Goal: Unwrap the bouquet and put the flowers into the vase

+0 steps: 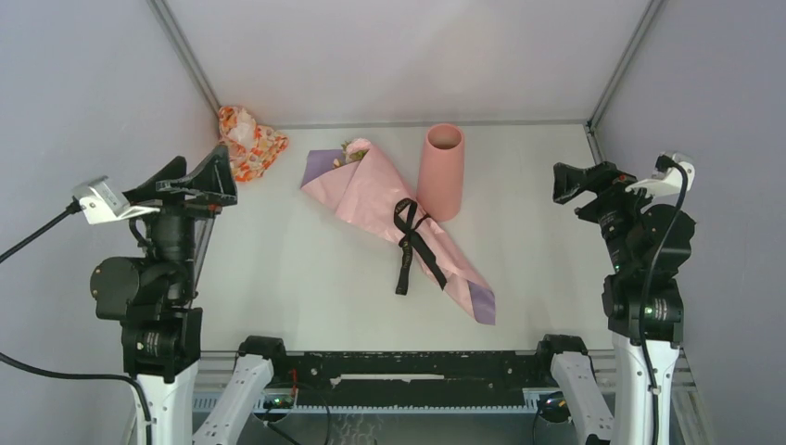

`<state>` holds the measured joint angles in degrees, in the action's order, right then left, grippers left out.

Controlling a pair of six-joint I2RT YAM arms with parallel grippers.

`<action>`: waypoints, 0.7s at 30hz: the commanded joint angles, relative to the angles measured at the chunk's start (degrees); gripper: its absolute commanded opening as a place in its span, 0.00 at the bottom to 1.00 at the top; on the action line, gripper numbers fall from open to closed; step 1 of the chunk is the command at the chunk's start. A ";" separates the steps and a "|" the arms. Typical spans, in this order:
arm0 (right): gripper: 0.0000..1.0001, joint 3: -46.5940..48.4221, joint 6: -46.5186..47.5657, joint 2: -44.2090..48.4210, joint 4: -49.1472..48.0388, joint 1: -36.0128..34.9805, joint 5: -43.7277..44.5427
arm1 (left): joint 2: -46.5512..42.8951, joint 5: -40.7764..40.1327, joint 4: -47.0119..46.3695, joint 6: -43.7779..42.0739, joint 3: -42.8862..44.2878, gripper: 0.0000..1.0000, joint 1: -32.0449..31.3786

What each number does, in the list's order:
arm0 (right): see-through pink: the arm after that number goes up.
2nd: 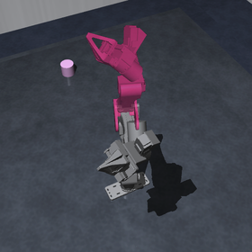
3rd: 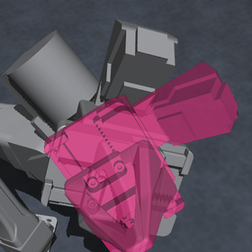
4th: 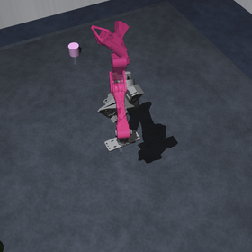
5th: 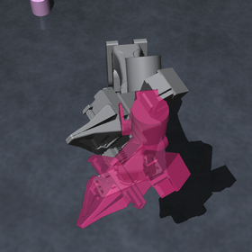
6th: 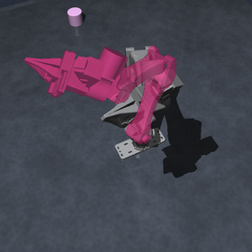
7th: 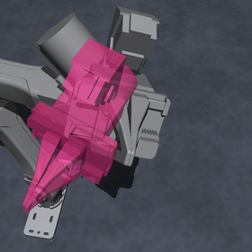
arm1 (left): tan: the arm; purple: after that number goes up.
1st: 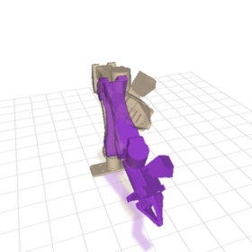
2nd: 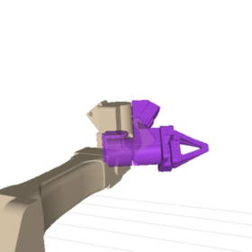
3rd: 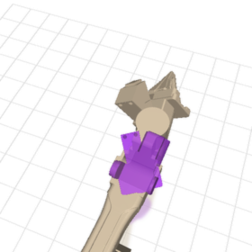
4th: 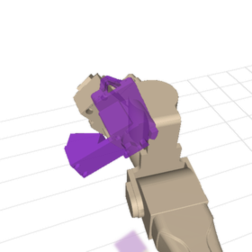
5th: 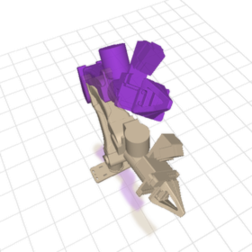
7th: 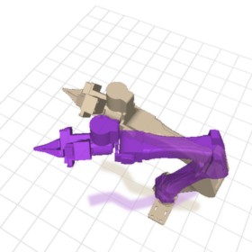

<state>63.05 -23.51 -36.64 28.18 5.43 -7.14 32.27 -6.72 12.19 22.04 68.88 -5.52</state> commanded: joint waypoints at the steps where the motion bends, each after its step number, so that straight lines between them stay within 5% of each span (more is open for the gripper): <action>1: 1.00 6.20 -1.07 -2.14 -1.30 -0.07 -3.22 | 2.49 5.66 -6.11 10.54 0.61 1.00 -0.13; 6: 1.00 5.59 -6.35 -3.96 -13.40 -0.07 -16.16 | -0.15 14.81 -27.21 17.32 -8.94 1.00 -0.12; 10: 1.00 4.37 -11.78 -6.72 -23.03 0.10 -25.80 | -6.64 7.17 -23.17 15.81 -13.57 1.00 -0.11; 13: 1.00 4.37 -12.96 -8.82 -25.55 -0.61 -28.26 | -8.68 10.44 -29.02 11.91 -16.78 1.00 -0.11; 17: 0.99 7.96 -9.11 -12.90 -19.86 -5.01 -27.39 | -3.79 11.93 -21.12 14.05 -11.41 1.00 -0.12; 21: 1.00 13.11 -2.37 -17.52 -10.39 -18.40 -17.39 | 7.50 14.87 -11.95 15.11 -4.66 1.00 -0.75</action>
<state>71.42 -31.81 -51.16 11.90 -3.51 -30.83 29.76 4.73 -7.46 35.83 59.55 -5.61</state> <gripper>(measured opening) 0.993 0.996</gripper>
